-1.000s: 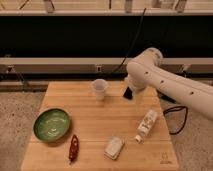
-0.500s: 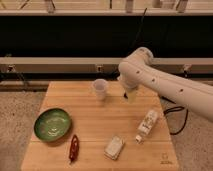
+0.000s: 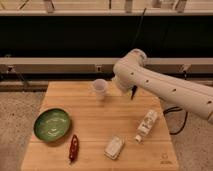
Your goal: Pick up the ceramic cup
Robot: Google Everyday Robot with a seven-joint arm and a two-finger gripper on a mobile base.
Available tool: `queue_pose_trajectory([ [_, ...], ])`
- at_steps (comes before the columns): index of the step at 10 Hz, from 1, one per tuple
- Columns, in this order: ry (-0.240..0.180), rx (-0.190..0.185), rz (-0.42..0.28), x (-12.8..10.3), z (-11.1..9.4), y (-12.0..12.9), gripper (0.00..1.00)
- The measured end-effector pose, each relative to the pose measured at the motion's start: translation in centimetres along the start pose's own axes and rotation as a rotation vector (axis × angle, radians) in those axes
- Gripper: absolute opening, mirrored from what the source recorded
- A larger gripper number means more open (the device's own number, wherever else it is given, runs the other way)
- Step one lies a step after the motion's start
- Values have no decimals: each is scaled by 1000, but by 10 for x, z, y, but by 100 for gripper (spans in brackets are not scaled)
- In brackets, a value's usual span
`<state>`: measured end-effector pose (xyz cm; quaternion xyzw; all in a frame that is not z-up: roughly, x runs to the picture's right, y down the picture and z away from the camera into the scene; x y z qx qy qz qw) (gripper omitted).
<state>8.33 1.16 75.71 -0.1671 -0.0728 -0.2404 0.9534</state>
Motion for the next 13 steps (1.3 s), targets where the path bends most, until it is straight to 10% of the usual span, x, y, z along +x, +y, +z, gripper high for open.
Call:
queue_pose_trajectory([
  [13, -65, -9, -191, -40, 31, -34, 80],
])
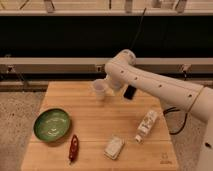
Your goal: Pick up the ceramic cup
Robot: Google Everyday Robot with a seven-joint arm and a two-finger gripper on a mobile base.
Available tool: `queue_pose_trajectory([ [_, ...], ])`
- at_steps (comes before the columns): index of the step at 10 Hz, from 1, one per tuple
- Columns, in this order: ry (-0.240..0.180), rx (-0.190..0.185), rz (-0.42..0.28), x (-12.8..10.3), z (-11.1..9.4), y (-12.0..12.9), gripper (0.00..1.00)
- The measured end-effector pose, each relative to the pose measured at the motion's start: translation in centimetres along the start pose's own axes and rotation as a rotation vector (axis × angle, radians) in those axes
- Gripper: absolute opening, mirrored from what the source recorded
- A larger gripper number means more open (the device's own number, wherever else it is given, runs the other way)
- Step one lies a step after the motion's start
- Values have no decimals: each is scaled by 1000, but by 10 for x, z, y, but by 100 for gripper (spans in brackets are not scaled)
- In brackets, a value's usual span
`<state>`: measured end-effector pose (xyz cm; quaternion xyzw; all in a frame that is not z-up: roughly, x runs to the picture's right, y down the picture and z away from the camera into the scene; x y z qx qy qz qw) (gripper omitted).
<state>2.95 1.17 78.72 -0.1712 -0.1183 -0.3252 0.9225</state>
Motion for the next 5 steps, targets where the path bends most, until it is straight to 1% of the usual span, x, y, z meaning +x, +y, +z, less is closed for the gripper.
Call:
queue_pose_trajectory([
  [2, -6, -11, -28, 1, 7, -3, 80],
  [3, -17, -13, -41, -6, 10, -8, 80],
  [5, -18, -23, -54, -3, 15, -7, 80],
])
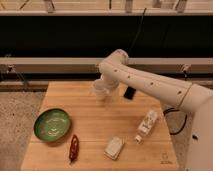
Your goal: Pick up the ceramic cup
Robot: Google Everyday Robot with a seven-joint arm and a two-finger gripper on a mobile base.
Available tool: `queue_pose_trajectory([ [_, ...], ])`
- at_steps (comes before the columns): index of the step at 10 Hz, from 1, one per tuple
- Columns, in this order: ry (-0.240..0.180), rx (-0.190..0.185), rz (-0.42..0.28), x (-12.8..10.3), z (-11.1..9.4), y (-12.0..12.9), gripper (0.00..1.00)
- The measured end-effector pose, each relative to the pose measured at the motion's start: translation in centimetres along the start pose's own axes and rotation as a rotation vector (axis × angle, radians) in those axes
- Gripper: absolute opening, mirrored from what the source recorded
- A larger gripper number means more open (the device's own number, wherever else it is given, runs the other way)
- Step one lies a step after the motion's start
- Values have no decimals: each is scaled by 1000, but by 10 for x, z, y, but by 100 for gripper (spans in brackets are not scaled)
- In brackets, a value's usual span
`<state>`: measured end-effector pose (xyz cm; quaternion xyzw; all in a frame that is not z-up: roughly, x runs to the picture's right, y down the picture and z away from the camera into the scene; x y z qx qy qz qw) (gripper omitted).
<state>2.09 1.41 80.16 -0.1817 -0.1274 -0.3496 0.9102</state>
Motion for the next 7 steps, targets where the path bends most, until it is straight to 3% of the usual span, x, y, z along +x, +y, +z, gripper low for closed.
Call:
queue_pose_trajectory([
  [7, -36, -29, -36, -3, 33, -2, 80],
])
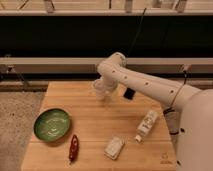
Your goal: Pick up the ceramic cup
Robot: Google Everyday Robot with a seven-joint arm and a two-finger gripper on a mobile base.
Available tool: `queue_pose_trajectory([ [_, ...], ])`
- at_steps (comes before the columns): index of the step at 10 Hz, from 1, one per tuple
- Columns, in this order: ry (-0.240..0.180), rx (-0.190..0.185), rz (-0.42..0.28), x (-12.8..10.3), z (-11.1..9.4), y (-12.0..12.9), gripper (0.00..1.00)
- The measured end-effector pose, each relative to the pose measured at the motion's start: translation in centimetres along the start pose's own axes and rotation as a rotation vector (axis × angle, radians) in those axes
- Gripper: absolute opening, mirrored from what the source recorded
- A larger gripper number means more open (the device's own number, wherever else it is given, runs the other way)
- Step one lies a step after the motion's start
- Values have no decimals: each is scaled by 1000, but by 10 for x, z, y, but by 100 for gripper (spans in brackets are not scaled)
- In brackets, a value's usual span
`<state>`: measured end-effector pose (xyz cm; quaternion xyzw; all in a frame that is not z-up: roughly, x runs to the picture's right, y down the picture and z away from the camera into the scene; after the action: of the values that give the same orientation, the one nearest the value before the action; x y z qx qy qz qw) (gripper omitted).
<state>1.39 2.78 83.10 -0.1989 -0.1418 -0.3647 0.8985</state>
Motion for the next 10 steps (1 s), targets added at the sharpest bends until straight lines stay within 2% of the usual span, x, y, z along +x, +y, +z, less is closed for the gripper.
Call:
queue_pose_trajectory([
  [3, -19, -15, -6, 1, 19, 4, 80],
  [10, -44, -47, -20, -1, 34, 2, 80],
])
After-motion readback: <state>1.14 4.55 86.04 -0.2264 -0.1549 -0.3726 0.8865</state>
